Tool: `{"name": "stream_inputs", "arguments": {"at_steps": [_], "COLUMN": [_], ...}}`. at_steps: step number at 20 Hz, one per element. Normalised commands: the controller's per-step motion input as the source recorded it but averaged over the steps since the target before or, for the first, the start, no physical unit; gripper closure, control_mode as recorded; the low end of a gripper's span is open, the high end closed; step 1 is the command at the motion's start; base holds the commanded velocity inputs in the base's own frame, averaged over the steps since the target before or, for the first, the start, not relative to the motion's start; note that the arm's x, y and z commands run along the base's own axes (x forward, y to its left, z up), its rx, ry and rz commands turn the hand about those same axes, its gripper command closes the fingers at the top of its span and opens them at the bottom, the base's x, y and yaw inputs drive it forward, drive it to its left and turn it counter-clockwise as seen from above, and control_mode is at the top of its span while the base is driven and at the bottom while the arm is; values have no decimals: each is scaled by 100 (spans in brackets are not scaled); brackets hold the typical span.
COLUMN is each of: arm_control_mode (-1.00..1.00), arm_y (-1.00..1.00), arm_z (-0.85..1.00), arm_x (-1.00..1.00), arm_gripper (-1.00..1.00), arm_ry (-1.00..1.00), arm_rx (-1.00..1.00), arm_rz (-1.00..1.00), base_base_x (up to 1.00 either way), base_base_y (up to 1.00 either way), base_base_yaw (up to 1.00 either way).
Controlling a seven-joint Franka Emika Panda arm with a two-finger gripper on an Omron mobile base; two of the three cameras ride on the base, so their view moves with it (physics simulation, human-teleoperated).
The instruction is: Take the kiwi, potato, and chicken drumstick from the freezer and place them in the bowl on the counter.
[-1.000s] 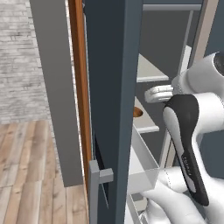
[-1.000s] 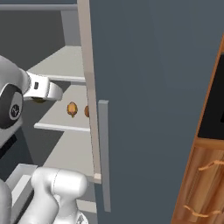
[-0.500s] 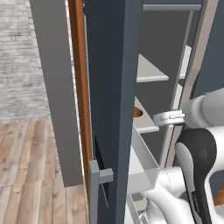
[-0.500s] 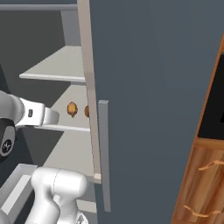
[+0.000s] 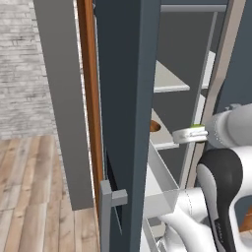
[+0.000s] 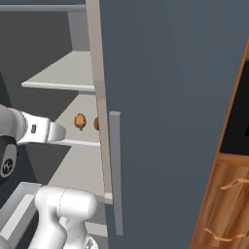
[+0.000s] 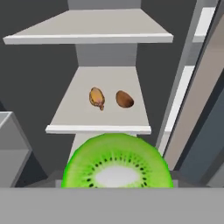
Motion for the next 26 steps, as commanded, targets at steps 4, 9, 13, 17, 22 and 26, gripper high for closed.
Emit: {"name": "stream_inputs", "arguments": {"at_steps": [4,9,13,17,22,26], "arm_control_mode": [100,100,100,100,100,100], "arm_y": [0,0,0,0,0,0], "arm_z": [0,0,0,0,0,0], "arm_x": [0,0,0,0,0,0], "arm_gripper": [100,100,100,100,100,100], "arm_ry": [0,0,0,0,0,0], "arm_rx": [0,0,0,0,0,0], "arm_rz": [0,0,0,0,0,0], "base_base_x": [-84,-100,-81,-88,-70,-14], "base_base_y": [-16,-46,-67,-54,-2,0], "base_base_yaw": [-1,-1,12,60,94,82]}}
